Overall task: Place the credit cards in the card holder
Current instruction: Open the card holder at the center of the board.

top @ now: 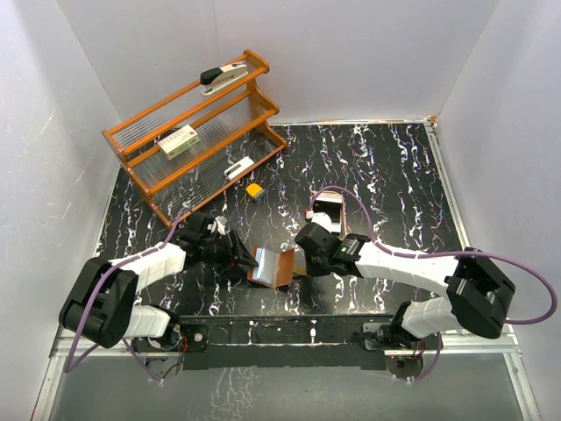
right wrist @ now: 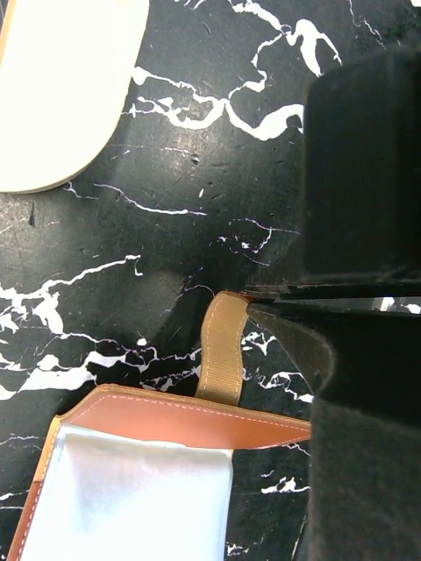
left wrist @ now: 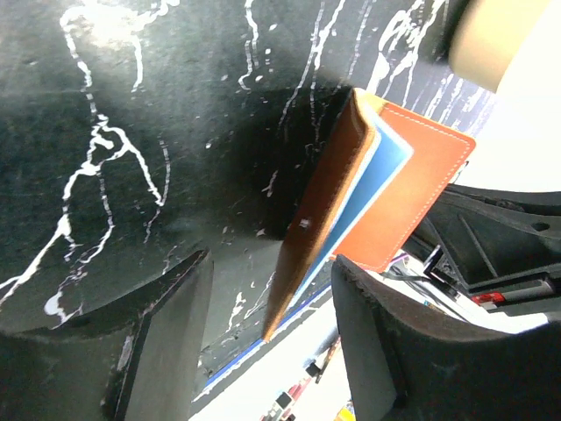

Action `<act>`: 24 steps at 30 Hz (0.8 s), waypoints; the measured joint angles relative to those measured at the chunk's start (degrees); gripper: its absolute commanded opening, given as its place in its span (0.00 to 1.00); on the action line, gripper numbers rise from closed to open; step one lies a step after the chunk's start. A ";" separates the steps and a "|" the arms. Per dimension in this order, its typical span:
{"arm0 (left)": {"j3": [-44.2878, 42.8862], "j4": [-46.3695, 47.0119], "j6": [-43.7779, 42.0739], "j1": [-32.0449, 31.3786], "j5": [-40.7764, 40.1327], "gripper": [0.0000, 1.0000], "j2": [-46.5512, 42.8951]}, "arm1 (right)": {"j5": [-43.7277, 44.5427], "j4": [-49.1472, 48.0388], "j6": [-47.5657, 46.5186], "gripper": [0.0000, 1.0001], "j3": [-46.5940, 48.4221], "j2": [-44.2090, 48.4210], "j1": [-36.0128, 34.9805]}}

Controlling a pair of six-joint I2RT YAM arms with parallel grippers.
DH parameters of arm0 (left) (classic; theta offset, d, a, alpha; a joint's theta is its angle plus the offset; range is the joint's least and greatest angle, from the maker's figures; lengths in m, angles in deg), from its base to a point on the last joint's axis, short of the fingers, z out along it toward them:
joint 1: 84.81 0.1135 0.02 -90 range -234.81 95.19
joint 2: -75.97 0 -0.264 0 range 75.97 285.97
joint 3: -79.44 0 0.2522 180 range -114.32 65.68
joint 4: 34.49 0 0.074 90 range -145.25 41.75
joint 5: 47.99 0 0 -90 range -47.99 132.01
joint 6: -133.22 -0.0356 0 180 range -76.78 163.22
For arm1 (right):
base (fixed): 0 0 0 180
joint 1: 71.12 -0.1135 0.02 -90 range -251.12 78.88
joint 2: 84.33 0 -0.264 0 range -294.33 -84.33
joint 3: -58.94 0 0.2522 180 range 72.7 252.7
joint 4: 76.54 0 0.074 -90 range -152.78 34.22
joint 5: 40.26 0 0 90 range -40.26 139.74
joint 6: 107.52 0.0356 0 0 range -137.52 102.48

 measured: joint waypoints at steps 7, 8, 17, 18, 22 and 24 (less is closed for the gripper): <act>0.70 5.77 1.66 0.00 2.43 0.45 0.61 | -0.74 -1.20 -0.02 0.00 -0.11 0.15 0.00; 0.92 6.75 1.90 0.00 2.73 0.42 1.01 | -0.74 -1.31 -0.04 0.00 -0.13 0.15 0.00; 2.21 9.14 3.21 0.00 3.56 0.06 1.84 | -1.18 -1.79 -0.02 0.00 -1.40 0.15 0.00; 2.25 9.38 3.41 0.00 3.63 0.00 1.75 | -1.22 -1.88 -0.04 0.00 -1.60 0.15 0.00; 2.34 10.10 3.78 0.00 4.44 0.00 1.16 | -1.40 -2.03 -0.02 0.03 -2.01 0.09 0.00; 2.36 10.05 3.82 -0.02 4.79 0.00 0.74 | -1.70 -1.99 -0.02 0.16 -2.01 0.09 0.00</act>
